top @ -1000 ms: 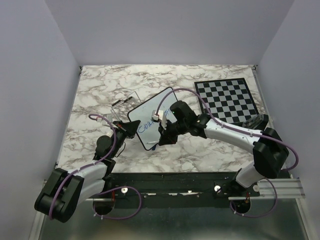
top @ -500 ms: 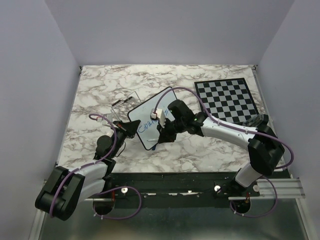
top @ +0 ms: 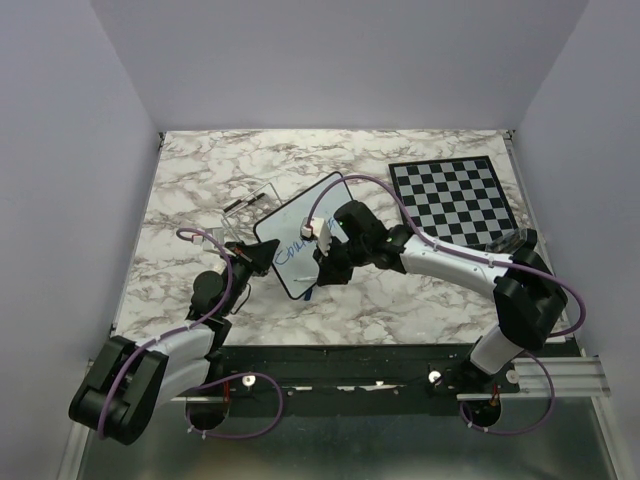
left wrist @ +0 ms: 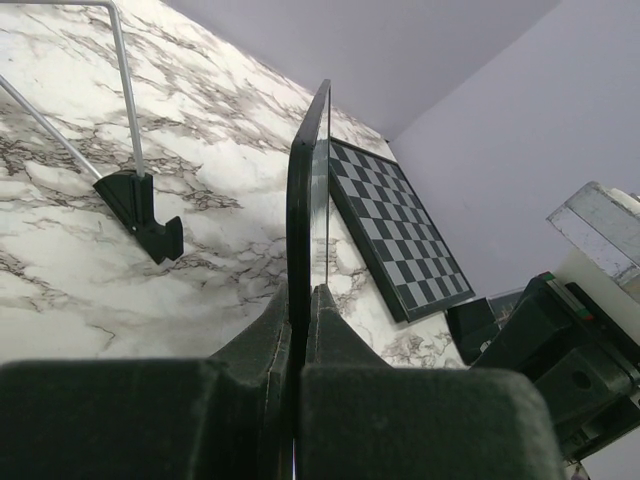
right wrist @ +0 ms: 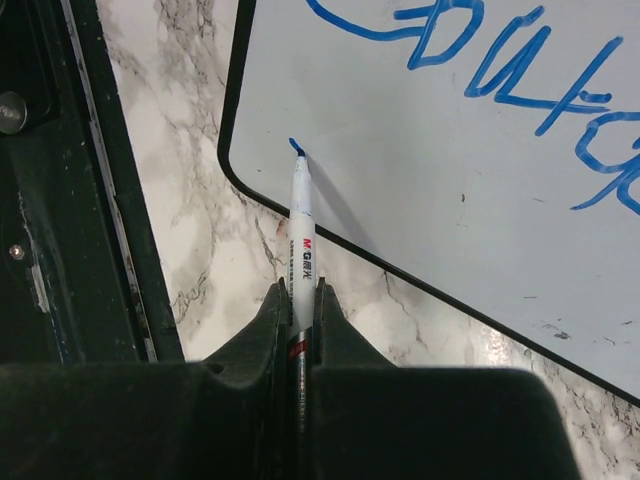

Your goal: Write a sentence on the whiteboard

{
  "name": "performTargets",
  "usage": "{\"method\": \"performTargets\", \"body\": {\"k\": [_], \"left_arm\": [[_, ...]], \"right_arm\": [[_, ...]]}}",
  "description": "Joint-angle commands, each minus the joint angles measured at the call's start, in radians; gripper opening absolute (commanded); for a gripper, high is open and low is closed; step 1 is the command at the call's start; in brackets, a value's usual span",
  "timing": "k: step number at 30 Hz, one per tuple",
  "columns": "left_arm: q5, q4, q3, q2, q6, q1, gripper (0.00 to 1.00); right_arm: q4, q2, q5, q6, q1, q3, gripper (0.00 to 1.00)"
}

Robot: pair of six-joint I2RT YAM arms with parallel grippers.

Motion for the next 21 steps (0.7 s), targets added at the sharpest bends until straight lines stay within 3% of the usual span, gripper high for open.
{"method": "performTargets", "body": {"k": [1, 21], "left_arm": [[-0.02, 0.037, -0.038, -0.023, 0.021, -0.005, 0.0], [-0.012, 0.068, -0.038, 0.009, 0.012, -0.005, 0.0]], "right_arm": [[-0.008, -0.005, 0.081, 0.007, -0.006, 0.022, 0.01], [-0.003, -0.013, 0.079, 0.019, -0.022, 0.06, 0.0]]}}
